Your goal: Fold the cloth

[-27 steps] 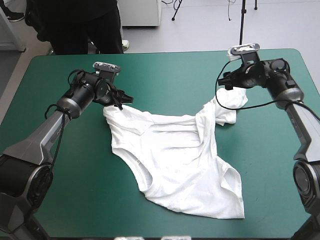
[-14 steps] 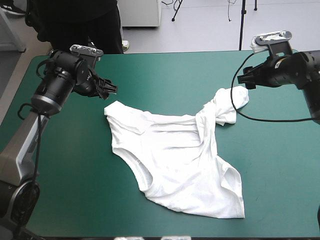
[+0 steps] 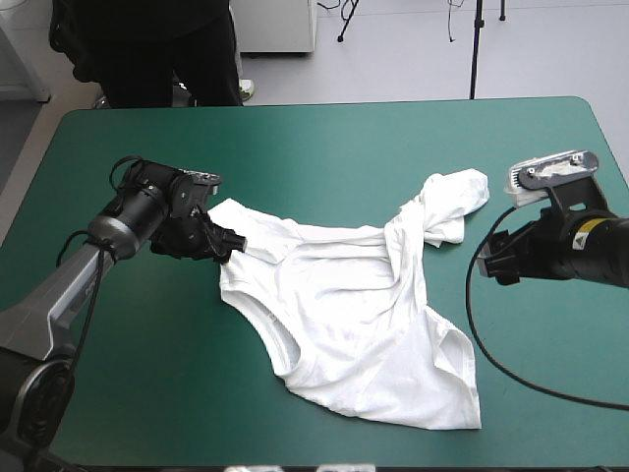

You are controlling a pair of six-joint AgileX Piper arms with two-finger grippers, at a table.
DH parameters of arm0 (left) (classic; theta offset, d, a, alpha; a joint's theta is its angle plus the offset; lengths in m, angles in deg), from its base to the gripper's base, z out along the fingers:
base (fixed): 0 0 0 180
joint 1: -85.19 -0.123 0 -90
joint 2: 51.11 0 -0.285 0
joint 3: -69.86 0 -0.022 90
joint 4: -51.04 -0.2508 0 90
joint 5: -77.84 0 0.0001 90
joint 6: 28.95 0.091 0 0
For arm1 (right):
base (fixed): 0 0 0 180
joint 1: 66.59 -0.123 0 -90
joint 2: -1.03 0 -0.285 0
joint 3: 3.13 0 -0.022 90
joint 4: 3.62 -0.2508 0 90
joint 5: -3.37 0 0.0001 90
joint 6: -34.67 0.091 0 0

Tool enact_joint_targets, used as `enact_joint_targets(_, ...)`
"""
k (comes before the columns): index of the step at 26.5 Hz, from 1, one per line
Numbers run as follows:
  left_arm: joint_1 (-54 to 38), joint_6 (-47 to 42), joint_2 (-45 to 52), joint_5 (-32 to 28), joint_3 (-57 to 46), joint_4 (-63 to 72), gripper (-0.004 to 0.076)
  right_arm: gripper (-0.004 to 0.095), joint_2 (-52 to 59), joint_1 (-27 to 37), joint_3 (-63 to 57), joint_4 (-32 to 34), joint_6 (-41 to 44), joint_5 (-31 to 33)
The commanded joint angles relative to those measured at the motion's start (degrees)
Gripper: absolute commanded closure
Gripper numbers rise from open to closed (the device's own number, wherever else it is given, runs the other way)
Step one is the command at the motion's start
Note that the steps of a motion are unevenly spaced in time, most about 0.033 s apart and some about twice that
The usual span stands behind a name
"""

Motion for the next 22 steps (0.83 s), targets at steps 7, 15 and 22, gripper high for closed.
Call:
enact_joint_targets(7,0.2,1.0,-8.0,-4.2,1.0,6.3,0.0164,0.0142,6.2,-1.3,-8.6,-1.6,-0.5,-0.1)
enact_joint_targets(15,0.3,1.2,-9.5,-5.0,0.9,7.7,0.0329,0.0142,5.6,-7.5,-19.8,2.1,0.1,-0.2)
enact_joint_targets(22,0.3,1.2,-9.5,-7.9,0.9,7.6,0.068,0.0144,3.7,-8.2,-33.5,0.5,-0.5,-9.2)
